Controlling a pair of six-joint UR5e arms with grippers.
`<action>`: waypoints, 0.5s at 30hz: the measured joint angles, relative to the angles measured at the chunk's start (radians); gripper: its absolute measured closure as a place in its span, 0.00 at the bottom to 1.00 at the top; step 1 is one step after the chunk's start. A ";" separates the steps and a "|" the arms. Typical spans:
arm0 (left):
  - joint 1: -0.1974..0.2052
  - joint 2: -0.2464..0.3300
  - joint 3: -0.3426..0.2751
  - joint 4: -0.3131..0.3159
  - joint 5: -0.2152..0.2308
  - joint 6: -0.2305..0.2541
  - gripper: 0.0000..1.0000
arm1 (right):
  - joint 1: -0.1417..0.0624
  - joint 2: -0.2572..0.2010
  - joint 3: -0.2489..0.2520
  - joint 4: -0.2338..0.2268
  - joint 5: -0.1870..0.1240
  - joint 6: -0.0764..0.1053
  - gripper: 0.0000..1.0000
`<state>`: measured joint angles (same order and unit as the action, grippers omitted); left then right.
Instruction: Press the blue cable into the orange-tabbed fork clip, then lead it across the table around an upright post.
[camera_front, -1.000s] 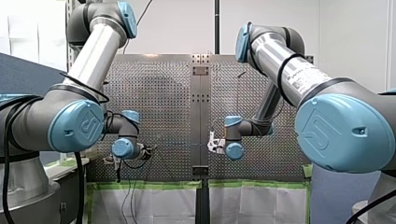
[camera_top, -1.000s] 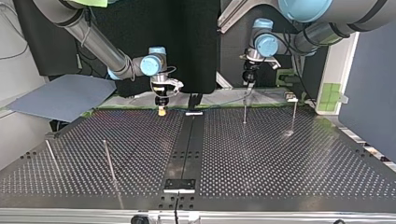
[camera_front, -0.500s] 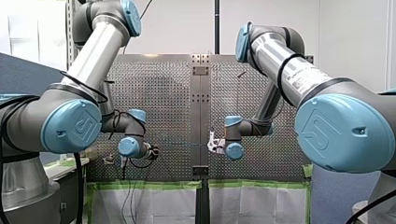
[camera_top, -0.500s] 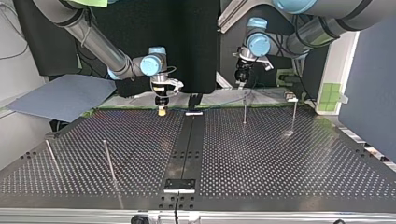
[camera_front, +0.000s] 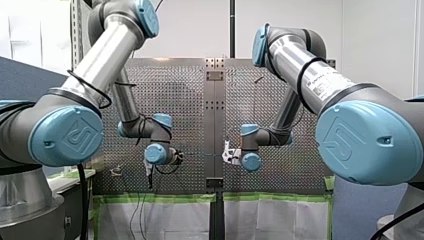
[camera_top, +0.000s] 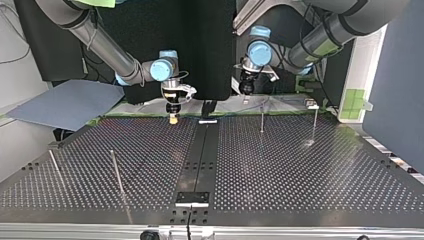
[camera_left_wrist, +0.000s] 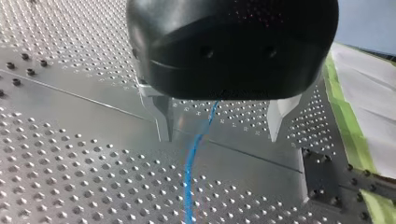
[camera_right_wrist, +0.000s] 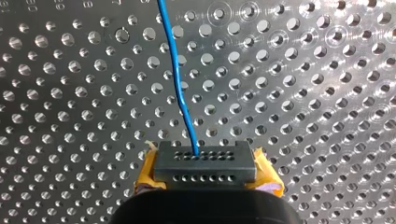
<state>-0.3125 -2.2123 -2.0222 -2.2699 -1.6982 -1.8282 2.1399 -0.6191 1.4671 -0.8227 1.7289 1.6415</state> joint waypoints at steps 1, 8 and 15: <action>-0.002 -0.007 0.009 -0.008 -0.008 -0.003 0.00 | 0.000 0.000 0.000 0.000 0.000 0.000 1.00; 0.000 -0.043 0.073 -0.026 -0.073 -0.011 0.00 | 0.001 0.000 0.000 0.002 0.000 -0.001 1.00; 0.011 -0.047 0.133 -0.029 -0.120 -0.007 0.00 | 0.001 0.000 0.000 0.006 0.000 0.000 1.00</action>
<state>-0.3015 -2.2589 -1.8891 -2.2991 -1.8185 -1.8347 2.1413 -0.6191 1.4672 -0.8169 1.7289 1.6414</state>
